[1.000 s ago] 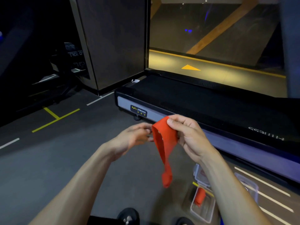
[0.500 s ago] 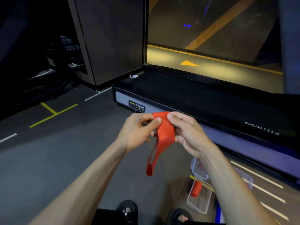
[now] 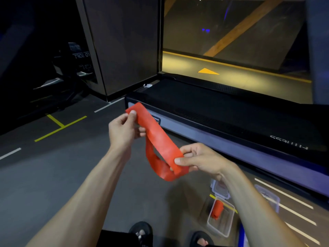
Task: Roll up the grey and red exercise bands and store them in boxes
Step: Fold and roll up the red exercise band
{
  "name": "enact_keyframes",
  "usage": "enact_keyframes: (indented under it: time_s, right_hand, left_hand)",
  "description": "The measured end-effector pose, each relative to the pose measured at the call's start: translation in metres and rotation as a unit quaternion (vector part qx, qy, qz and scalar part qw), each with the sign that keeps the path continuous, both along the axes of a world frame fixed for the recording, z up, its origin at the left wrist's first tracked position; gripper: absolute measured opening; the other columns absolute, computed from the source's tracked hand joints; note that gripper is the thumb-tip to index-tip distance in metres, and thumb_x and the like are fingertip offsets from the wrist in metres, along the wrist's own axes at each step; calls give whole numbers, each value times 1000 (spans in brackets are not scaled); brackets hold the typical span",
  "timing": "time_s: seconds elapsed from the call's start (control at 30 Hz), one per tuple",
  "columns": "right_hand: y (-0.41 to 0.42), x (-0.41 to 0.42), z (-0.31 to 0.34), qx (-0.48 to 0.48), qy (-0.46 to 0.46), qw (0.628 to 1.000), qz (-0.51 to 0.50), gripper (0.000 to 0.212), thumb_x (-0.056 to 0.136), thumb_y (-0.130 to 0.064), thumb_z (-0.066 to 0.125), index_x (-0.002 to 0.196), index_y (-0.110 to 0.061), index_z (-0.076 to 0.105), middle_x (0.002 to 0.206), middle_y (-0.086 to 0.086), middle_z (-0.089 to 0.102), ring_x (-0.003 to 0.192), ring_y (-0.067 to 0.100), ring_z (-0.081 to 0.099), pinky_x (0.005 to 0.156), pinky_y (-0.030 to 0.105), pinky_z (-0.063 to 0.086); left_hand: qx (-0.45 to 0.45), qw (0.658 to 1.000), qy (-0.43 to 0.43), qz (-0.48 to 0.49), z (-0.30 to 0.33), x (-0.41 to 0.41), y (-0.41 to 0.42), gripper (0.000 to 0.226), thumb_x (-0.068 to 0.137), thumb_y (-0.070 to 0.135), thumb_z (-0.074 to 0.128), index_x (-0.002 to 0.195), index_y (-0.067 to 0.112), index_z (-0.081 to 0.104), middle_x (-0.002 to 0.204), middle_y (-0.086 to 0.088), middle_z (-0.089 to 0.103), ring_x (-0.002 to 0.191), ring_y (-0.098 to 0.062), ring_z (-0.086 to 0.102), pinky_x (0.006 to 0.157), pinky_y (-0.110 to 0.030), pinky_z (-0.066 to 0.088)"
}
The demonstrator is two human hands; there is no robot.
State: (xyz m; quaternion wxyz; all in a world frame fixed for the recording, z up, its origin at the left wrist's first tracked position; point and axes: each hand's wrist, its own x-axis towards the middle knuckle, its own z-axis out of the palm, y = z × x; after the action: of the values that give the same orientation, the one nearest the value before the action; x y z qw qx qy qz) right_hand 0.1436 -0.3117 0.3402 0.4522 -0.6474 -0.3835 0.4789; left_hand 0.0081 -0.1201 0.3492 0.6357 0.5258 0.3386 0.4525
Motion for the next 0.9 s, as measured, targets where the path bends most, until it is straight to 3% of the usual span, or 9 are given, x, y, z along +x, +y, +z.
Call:
enact_keyframes:
  time_s: [0.07, 0.17, 0.2, 0.27, 0.33, 0.4, 0.5, 0.67, 0.9]
  right_hand:
    - [1, -1, 4, 23, 0, 1000, -19, 16, 95, -10, 68, 108, -2, 72, 102, 20, 77, 92, 28, 73, 90, 42, 58]
    - [8, -3, 10, 62, 26, 995, -73, 18, 97, -13, 64, 110, -2, 72, 100, 17, 78, 86, 22, 74, 82, 33, 58]
    - [11, -4, 9, 68, 42, 992, -94, 19, 98, -14, 63, 110, -2, 72, 100, 15, 78, 85, 21, 74, 83, 33, 57]
    - [16, -4, 8, 70, 73, 986, -132, 22, 99, -15, 62, 113, 0, 72, 100, 13, 75, 86, 21, 71, 87, 37, 54]
    - [18, -3, 7, 70, 93, 980, -159, 27, 100, -15, 61, 116, 5, 69, 97, 14, 72, 84, 21, 69, 86, 39, 55]
    - [19, -3, 7, 76, 100, 977, -174, 28, 101, -13, 59, 117, 8, 67, 98, 18, 72, 81, 20, 69, 79, 36, 57]
    - [18, -3, 9, 81, 111, 973, -184, 30, 101, -15, 59, 114, 10, 68, 98, 21, 71, 71, 18, 68, 70, 34, 60]
    - [15, -5, 12, 94, 147, 964, -201, 30, 102, -16, 57, 110, 10, 69, 108, 32, 71, 85, 34, 69, 77, 43, 63]
    - [16, -7, 15, 88, 177, 959, -202, 29, 103, -23, 57, 105, 3, 71, 102, 25, 75, 94, 35, 73, 89, 47, 61]
  left_hand:
    - [-2, 991, 126, -52, -20, -1, 11, 27, 103, 29, 59, 84, 10, 65, 73, -7, 68, 54, -17, 63, 55, -31, 57]
    - [126, 916, 362, -116, -43, -7, 14, 35, 96, 36, 68, 123, 14, 64, 110, -5, 72, 92, -21, 70, 87, -39, 56]
    - [173, 908, 364, -117, -42, -8, 11, 30, 94, 34, 69, 120, 20, 65, 111, 0, 73, 96, -19, 70, 90, -36, 55]
    - [242, 918, 279, -147, -28, -12, -1, 5, 94, 29, 70, 98, 26, 71, 92, 10, 75, 82, -10, 70, 79, -29, 54]
    - [303, 914, 195, -184, -12, -16, -13, 3, 93, 25, 73, 90, 25, 74, 81, 13, 70, 73, -5, 64, 71, -23, 49]
    - [383, 883, 155, -221, 1, -20, -25, 8, 86, 25, 81, 93, 26, 76, 88, 10, 70, 82, -10, 66, 72, -21, 49]
    - [480, 821, 185, -248, 5, -20, -34, 23, 77, 36, 87, 98, 29, 79, 100, 11, 69, 97, -14, 66, 77, -21, 49]
    - [510, 806, 209, -216, -6, -10, -35, 17, 78, 38, 87, 92, 30, 80, 99, 15, 68, 92, -4, 63, 76, -18, 46]
    - [510, 810, 224, -183, -8, -8, -36, 3, 84, 33, 77, 86, 31, 77, 93, 15, 69, 88, -5, 65, 77, -27, 52]
